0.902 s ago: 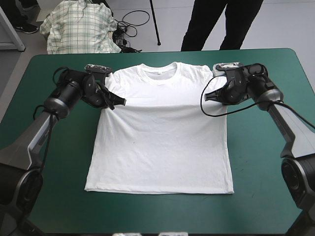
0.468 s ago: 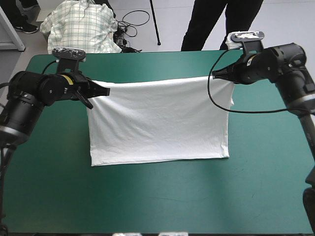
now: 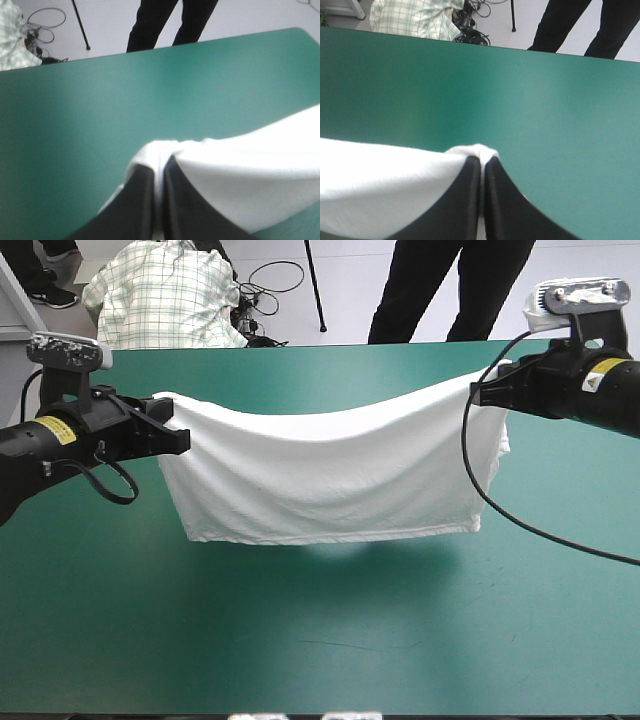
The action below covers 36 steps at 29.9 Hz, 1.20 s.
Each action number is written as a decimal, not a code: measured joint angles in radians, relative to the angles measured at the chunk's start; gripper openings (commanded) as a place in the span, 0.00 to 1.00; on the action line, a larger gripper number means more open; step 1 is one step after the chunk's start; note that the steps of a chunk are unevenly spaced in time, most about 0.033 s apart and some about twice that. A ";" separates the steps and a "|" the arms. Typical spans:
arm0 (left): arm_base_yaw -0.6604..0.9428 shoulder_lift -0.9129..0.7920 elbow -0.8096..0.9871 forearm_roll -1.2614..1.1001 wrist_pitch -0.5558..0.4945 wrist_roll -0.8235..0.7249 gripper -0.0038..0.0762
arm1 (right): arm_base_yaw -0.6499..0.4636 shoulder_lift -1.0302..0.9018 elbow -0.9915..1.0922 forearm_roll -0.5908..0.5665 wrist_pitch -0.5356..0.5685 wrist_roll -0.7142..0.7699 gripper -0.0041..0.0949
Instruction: Fold the cloth
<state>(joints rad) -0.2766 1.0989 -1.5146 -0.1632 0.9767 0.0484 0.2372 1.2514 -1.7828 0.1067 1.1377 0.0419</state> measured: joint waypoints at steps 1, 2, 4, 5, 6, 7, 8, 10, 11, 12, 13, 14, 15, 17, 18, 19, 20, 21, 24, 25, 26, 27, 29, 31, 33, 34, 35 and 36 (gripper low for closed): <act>0.000 -0.009 -0.002 -0.016 -0.009 0.010 0.04 | 0.000 -0.013 -0.001 0.001 -0.001 -0.001 0.02; 0.000 -0.014 -0.007 -0.028 -0.021 0.017 0.04 | 0.000 -0.023 -0.001 0.002 -0.004 -0.001 0.02; 0.000 -0.018 -0.020 -0.042 -0.049 0.023 0.04 | 0.000 -0.034 -0.001 0.002 -0.008 -0.002 0.02; 0.000 -0.017 -0.026 -0.046 -0.069 0.026 0.04 | 0.000 -0.035 -0.001 0.003 -0.012 -0.003 0.02; 0.000 -0.011 -0.033 -0.049 -0.085 0.026 0.04 | 0.000 -0.035 -0.001 0.003 -0.017 -0.004 0.02; 0.000 0.001 -0.040 -0.050 -0.109 0.027 0.04 | 0.000 -0.031 -0.001 0.003 -0.021 -0.007 0.02; 0.000 0.012 -0.047 -0.051 -0.123 0.027 0.04 | 0.000 -0.024 -0.001 0.002 -0.027 -0.009 0.02; 0.000 0.052 -0.061 -0.052 -0.152 0.026 0.04 | 0.000 -0.002 -0.001 0.000 -0.047 -0.013 0.02; 0.000 0.076 -0.067 -0.054 -0.161 0.026 0.04 | 0.000 0.014 -0.001 -0.003 -0.058 -0.016 0.02; 0.000 0.104 -0.076 -0.054 -0.169 0.026 0.04 | 0.000 0.029 -0.001 -0.007 -0.068 -0.016 0.02; 0.000 0.135 -0.085 -0.054 -0.177 0.025 0.04 | 0.000 0.053 -0.001 -0.009 -0.088 -0.018 0.02; 0.000 0.161 -0.094 -0.054 -0.183 0.025 0.04 | 0.000 0.071 -0.001 -0.013 -0.101 -0.021 0.02; 0.000 0.189 -0.106 -0.054 -0.189 0.025 0.04 | -0.003 0.095 -0.001 -0.015 -0.122 -0.025 0.02; 0.000 0.260 -0.149 -0.054 -0.210 0.023 0.04 | -0.011 0.143 -0.009 -0.016 -0.165 -0.030 0.02; 0.000 0.296 -0.177 -0.054 -0.218 0.023 0.04 | -0.016 0.167 -0.018 -0.016 -0.179 -0.031 0.02; 0.000 0.331 -0.211 -0.054 -0.222 0.023 0.04 | -0.024 0.200 -0.038 -0.016 -0.191 -0.034 0.02; 0.000 0.365 -0.250 -0.054 -0.223 0.023 0.04 | -0.033 0.234 -0.065 -0.015 -0.196 -0.036 0.02; 0.000 0.399 -0.292 -0.053 -0.223 0.023 0.04 | -0.043 0.270 -0.098 -0.012 -0.200 -0.042 0.02; 0.000 0.477 -0.411 -0.053 -0.212 0.023 0.04 | -0.074 0.367 -0.203 0.015 -0.201 -0.054 0.02; 0.000 0.498 -0.448 -0.053 -0.208 0.023 0.04 | -0.082 0.392 -0.238 0.028 -0.201 -0.061 0.02; 0.000 0.512 -0.473 -0.052 -0.203 0.023 0.04 | -0.089 0.411 -0.266 0.042 -0.201 -0.069 0.02; 0.000 0.526 -0.497 -0.046 -0.196 0.026 0.04 | -0.092 0.424 -0.284 0.054 -0.202 -0.078 0.02; 0.000 0.545 -0.521 -0.027 -0.176 0.027 0.04 | -0.096 0.439 -0.296 0.068 -0.199 -0.094 0.02; 0.000 0.564 -0.524 -0.009 -0.143 0.029 0.04 | -0.096 0.451 -0.297 0.070 -0.183 -0.108 0.02; 0.000 0.590 -0.525 0.020 -0.091 0.029 0.04 | -0.096 0.465 -0.280 0.072 -0.173 -0.114 0.02; 0.000 0.608 -0.524 0.034 -0.065 0.029 0.04 | -0.096 0.472 -0.264 0.073 -0.169 -0.116 0.02; 0.000 0.625 -0.516 0.043 -0.048 0.029 0.04 | -0.096 0.478 -0.244 0.073 -0.167 -0.116 0.02; 0.000 0.637 -0.502 0.048 -0.042 0.029 0.04 | -0.096 0.485 -0.219 0.073 -0.162 -0.118 0.02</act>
<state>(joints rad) -0.2766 1.7356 -2.0169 -0.1149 0.9343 0.0777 0.1411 1.7362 -2.0019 0.1798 0.9756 -0.0757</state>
